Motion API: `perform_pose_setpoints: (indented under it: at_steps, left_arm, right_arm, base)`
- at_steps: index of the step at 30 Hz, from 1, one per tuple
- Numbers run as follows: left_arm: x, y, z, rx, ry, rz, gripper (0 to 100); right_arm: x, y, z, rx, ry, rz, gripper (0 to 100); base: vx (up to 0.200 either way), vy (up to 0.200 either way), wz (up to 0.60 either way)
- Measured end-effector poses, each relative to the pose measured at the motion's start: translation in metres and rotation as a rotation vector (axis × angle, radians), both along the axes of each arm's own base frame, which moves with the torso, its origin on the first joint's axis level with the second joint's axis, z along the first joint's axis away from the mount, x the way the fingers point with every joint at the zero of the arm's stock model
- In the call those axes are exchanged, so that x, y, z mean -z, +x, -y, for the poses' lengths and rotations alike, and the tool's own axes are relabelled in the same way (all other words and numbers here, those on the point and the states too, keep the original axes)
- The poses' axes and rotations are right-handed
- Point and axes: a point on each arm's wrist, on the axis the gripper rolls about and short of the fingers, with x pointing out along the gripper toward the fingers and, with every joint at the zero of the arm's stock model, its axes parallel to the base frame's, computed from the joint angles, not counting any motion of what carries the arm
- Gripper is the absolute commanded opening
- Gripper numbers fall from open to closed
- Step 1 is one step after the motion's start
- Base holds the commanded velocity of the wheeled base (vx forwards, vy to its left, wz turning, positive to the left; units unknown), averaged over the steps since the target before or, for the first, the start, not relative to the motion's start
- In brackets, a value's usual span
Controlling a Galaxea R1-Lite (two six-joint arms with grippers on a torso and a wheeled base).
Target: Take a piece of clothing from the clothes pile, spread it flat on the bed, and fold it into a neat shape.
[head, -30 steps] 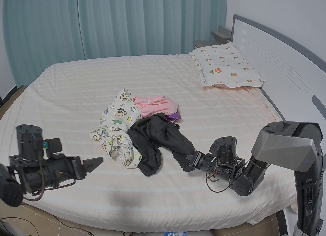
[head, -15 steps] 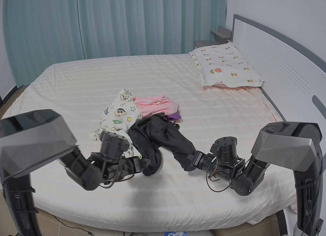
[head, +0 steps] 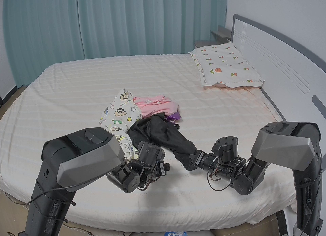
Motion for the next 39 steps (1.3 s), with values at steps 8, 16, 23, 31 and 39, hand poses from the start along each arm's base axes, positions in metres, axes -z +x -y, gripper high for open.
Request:
perform_pose_setpoints:
  at_steps: [8,16,23,31,39]
  left_arm:
    - [-0.005,0.001,-0.004,-0.058,-0.039,-0.002,100]
    - [-0.019,0.002,-0.015,-0.092,-0.049,0.005,100]
    - [-0.013,0.005,-0.015,-0.096,-0.035,-0.003,100]
    - [-0.006,0.016,-0.008,-0.109,-0.02,-0.012,0]
    - [-0.012,0.017,-0.01,-0.16,-0.064,-0.019,0]
  right_arm:
    - [0.0,0.0,0.0,0.001,0.0,0.0,0]
    - [-0.001,-0.001,0.001,0.001,0.0,0.001,0]
    - [-0.001,-0.001,0.0,0.0,0.0,0.0,0]
    - [-0.001,0.0,0.0,-0.001,0.005,0.005,0]
    - [-0.011,-0.002,-0.002,-0.008,0.061,0.1,0]
  base:
    - [0.0,0.0,0.0]
    - [0.0,0.0,0.0]
    - [0.0,0.0,0.0]
    - [0.0,0.0,0.0]
    - [0.0,0.0,0.0]
